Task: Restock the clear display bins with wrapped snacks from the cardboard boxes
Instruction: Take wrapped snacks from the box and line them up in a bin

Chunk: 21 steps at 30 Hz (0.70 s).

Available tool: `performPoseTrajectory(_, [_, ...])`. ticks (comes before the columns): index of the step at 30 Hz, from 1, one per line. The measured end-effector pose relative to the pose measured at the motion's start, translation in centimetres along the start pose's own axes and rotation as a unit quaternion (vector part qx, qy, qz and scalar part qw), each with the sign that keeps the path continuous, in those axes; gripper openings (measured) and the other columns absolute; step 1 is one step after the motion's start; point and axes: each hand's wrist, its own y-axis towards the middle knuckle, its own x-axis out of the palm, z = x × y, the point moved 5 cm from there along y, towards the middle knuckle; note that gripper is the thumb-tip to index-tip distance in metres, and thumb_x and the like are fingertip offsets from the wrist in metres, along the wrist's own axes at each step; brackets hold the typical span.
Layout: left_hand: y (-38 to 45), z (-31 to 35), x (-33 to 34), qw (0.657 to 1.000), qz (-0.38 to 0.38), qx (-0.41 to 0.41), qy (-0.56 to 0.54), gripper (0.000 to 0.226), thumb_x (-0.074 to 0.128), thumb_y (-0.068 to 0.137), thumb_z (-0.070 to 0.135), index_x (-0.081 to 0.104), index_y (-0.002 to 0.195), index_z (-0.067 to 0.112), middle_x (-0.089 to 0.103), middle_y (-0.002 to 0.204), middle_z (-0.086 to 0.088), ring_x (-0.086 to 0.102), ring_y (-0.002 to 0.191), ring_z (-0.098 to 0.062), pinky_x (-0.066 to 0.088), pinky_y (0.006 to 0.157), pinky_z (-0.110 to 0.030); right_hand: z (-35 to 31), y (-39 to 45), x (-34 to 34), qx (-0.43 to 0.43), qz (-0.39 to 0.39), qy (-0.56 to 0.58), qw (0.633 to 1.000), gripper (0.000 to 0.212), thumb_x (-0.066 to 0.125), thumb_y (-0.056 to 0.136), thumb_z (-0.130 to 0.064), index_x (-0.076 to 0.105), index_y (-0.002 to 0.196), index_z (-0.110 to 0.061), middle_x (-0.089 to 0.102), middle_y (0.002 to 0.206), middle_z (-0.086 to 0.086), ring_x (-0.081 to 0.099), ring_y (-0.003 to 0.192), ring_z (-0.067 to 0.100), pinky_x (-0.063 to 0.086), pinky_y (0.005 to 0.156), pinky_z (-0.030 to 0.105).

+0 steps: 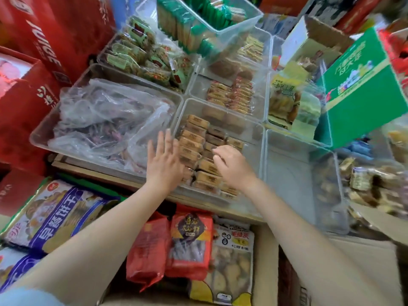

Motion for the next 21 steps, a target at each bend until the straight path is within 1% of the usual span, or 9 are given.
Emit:
performPoseTrajectory(2, [-1.5, 3.5, -1.0, 1.0, 0.027, 0.001, 0.006, 0.079, 0.04, 0.097, 0.041, 0.006, 0.16, 0.007, -0.016, 0.165, -0.021, -0.011, 0.153, -0.039, 0.001, 0.123, -0.057, 2.8, -5.6, -4.0, 0.036, 0.055, 0.052, 0.997, 0.034, 0.042, 0.105, -0.024, 0.072, 0.109, -0.007, 0.07, 0.112, 0.009, 0.061, 0.107, 0.023, 0.047, 0.094, 0.038])
performPoseTrajectory(4, [-4.1, 9.4, -2.0, 0.995, 0.033, 0.051, -0.079, 0.075, 0.048, 0.094, 0.037, 0.019, 0.157, 0.01, -0.005, 0.166, -0.021, 0.004, 0.153, -0.038, 0.009, 0.122, -0.054, 6.2, -11.9, -8.2, 0.08, 0.128, 0.083, 0.985, 0.037, 0.044, 0.103, -0.029, 0.075, 0.096, -0.011, 0.072, 0.092, 0.003, 0.065, 0.087, 0.018, 0.05, 0.081, 0.035])
performPoseTrajectory(6, [-7.6, 16.5, -2.3, 0.976, -0.005, 0.115, -0.184, 0.07, 0.056, 0.094, 0.036, 0.029, 0.154, 0.011, 0.006, 0.166, -0.02, 0.018, 0.15, -0.036, 0.021, 0.119, -0.047, 9.8, -18.2, -11.8, 0.128, 0.202, 0.098, 0.966, 0.04, 0.042, 0.098, -0.037, 0.071, 0.081, -0.015, 0.066, 0.07, -0.003, 0.061, 0.066, 0.012, 0.05, 0.07, 0.037])
performPoseTrajectory(8, [-11.5, 23.7, -2.3, 0.942, -0.078, 0.166, -0.282, 0.064, 0.06, 0.095, 0.034, 0.036, 0.151, 0.012, 0.017, 0.163, -0.017, 0.025, 0.148, -0.032, 0.026, 0.116, -0.038, 13.7, -24.0, -14.5, 0.186, 0.257, 0.098, 0.943, 0.04, 0.045, 0.099, -0.037, 0.065, 0.071, -0.017, 0.06, 0.059, -0.002, 0.06, 0.061, 0.016, 0.048, 0.068, 0.039])
performPoseTrajectory(10, [-15.7, 30.0, -2.1, 0.9, -0.145, 0.209, -0.354, 0.057, 0.059, 0.098, 0.033, 0.04, 0.148, 0.014, 0.025, 0.159, -0.013, 0.025, 0.148, -0.025, 0.021, 0.115, -0.028, 17.4, -29.3, -15.9, 0.234, 0.285, 0.095, 0.925, 0.04, 0.047, 0.103, -0.03, 0.062, 0.069, -0.016, 0.058, 0.058, -0.001, 0.06, 0.064, 0.019, 0.046, 0.07, 0.038])
performPoseTrajectory(12, [-19.3, 34.9, -1.8, 0.87, -0.161, 0.242, -0.398, 0.057, 0.059, 0.099, 0.038, 0.041, 0.147, 0.015, 0.033, 0.153, -0.008, 0.03, 0.145, -0.022, 0.022, 0.115, -0.028, 20.7, -33.6, -16.1, 0.256, 0.289, 0.109, 0.916, 0.041, 0.046, 0.103, -0.029, 0.061, 0.068, -0.016, 0.056, 0.056, -0.004, 0.058, 0.063, 0.017, 0.045, 0.069, 0.037])
performPoseTrajectory(14, [-22.0, 38.6, -1.4, 0.849, -0.179, 0.249, -0.432, 0.068, 0.06, 0.096, 0.048, 0.033, 0.152, 0.02, 0.028, 0.156, -0.002, 0.03, 0.144, -0.018, 0.025, 0.117, -0.031, 23.7, -36.6, -15.2, 0.283, 0.242, 0.125, 0.92, 0.041, 0.044, 0.103, -0.031, 0.062, 0.069, -0.017, 0.058, 0.06, -0.004, 0.058, 0.064, 0.015, 0.045, 0.064, 0.033])
performPoseTrajectory(17, [-24.4, 42.6, -0.3, 0.84, -0.196, 0.206, -0.463, 0.094, 0.065, 0.088, 0.06, 0.012, 0.159, 0.029, 0.015, 0.165, 0.007, 0.015, 0.151, -0.014, 0.021, 0.123, -0.042, 27.1, -39.2, -12.5, 0.29, 0.093, 0.108, 0.946, 0.037, 0.045, 0.104, -0.031, 0.057, 0.07, -0.021, 0.059, 0.072, -0.005, 0.056, 0.069, 0.011, 0.04, 0.061, 0.03])
performPoseTrajectory(21, [-25.3, 44.9, 1.2, 0.836, -0.128, 0.141, -0.514, 0.099, 0.065, 0.076, 0.039, 0.012, 0.159, 0.034, 0.023, 0.163, 0.007, 0.019, 0.151, -0.016, 0.024, 0.122, -0.052, 31.5, -39.5, -7.8, 0.277, -0.088, 0.032, 0.956, 0.019, 0.051, 0.101, -0.034, 0.06, 0.089, -0.022, 0.062, 0.088, -0.002, 0.062, 0.084, 0.019, 0.048, 0.068, 0.033])
